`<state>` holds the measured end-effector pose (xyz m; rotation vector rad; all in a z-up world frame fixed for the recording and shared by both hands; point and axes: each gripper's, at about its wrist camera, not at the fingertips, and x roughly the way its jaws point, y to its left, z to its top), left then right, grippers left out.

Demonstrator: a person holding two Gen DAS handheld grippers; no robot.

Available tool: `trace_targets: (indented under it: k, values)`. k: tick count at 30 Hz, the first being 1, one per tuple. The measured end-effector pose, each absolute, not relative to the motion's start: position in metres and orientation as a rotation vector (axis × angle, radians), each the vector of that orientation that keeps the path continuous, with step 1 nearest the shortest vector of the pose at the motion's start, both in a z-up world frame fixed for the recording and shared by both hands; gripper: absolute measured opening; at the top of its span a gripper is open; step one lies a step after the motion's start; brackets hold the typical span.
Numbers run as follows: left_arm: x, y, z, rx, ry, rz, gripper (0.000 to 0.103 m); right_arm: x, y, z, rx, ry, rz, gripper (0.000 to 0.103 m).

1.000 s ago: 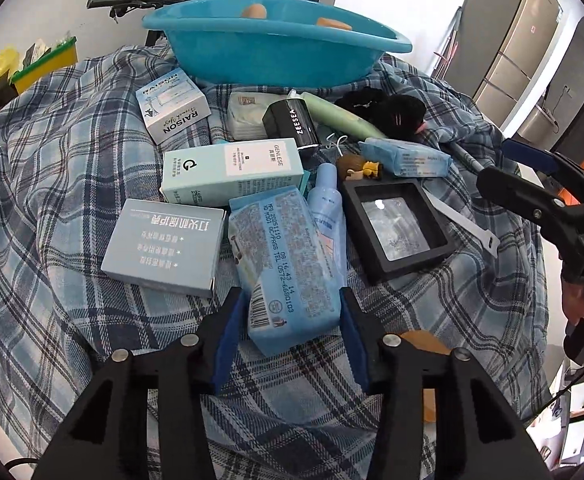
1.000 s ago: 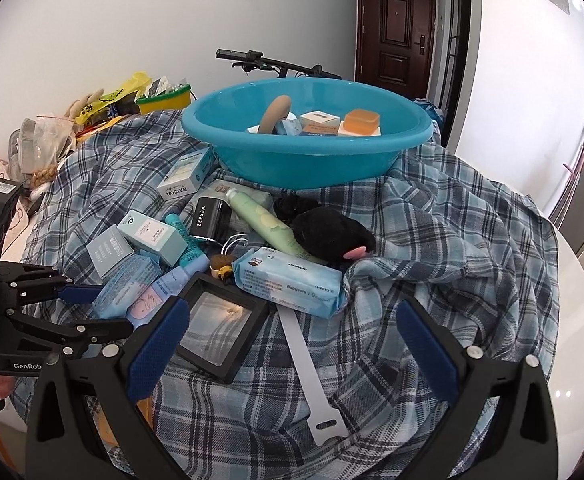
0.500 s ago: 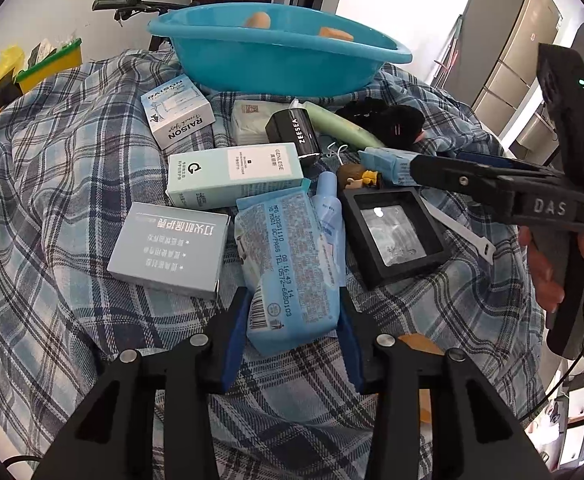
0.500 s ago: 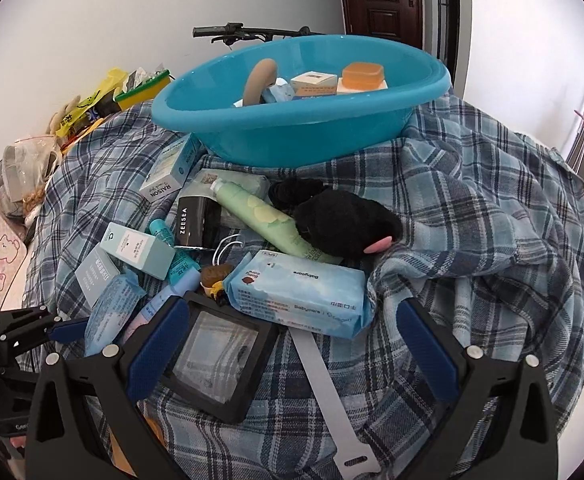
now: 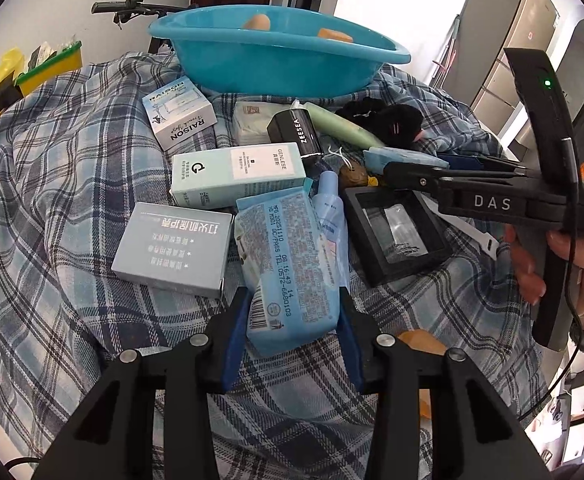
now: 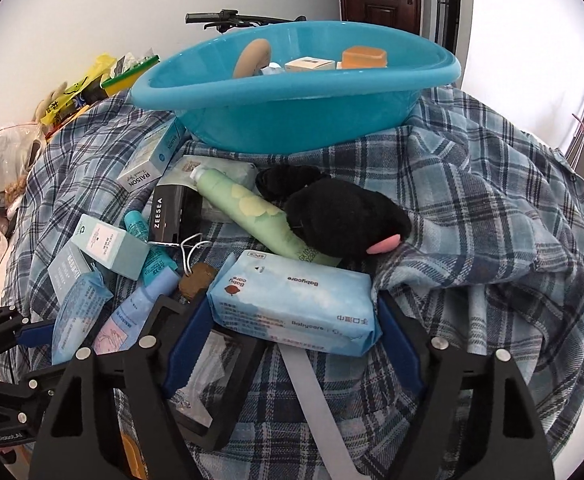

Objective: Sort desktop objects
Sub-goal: 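Lower the left tool onto the blue wet-wipes pack and close it, then lower the right tool onto the white Babycare wipes pack and close it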

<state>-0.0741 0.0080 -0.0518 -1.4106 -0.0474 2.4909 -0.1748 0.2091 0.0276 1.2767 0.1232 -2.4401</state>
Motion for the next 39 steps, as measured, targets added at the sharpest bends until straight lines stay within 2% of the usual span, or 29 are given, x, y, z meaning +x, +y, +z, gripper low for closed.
trace_targets:
  k: [6,11,17,22,25,34,35,36,39]
  values:
    - [-0.074,0.010,-0.052,-1.414,-0.043,2.488,0.043,-0.165,0.217,0.034,1.269,0.125,-2.389,0.077]
    - [-0.074,0.013,-0.051,-1.413,-0.033,2.483,0.043,-0.156,0.221,0.036,1.243,0.214,-2.333,0.078]
    - [-0.074,0.017,-0.050,-1.411,-0.028,2.478,0.043,-0.151,0.225,0.050,1.115,0.134,-2.291,0.078]
    - [-0.074,0.017,-0.048,-1.407,-0.019,2.476,0.043,-0.149,0.213,0.055,1.053,0.162,-2.300,0.078]
    - [-0.076,0.017,-0.049,-1.408,-0.022,2.477,0.043,-0.158,0.207,0.046,1.127,0.192,-2.312,0.078]
    - [-0.078,0.018,-0.049,-1.410,-0.018,2.470,0.043,-0.194,0.217,0.020,1.275,0.119,-2.230,0.083]
    - [-0.078,0.018,-0.050,-1.412,-0.020,2.470,0.043,-0.195,0.216,0.018,1.284,0.135,-2.206,0.082]
    - [-0.079,0.017,-0.050,-1.414,-0.021,2.471,0.043,-0.194,0.218,0.020,1.269,0.115,-2.209,0.067]
    - [-0.080,0.016,-0.051,-1.417,-0.024,2.470,0.043,-0.189,0.222,0.028,1.223,0.095,-2.209,0.050]
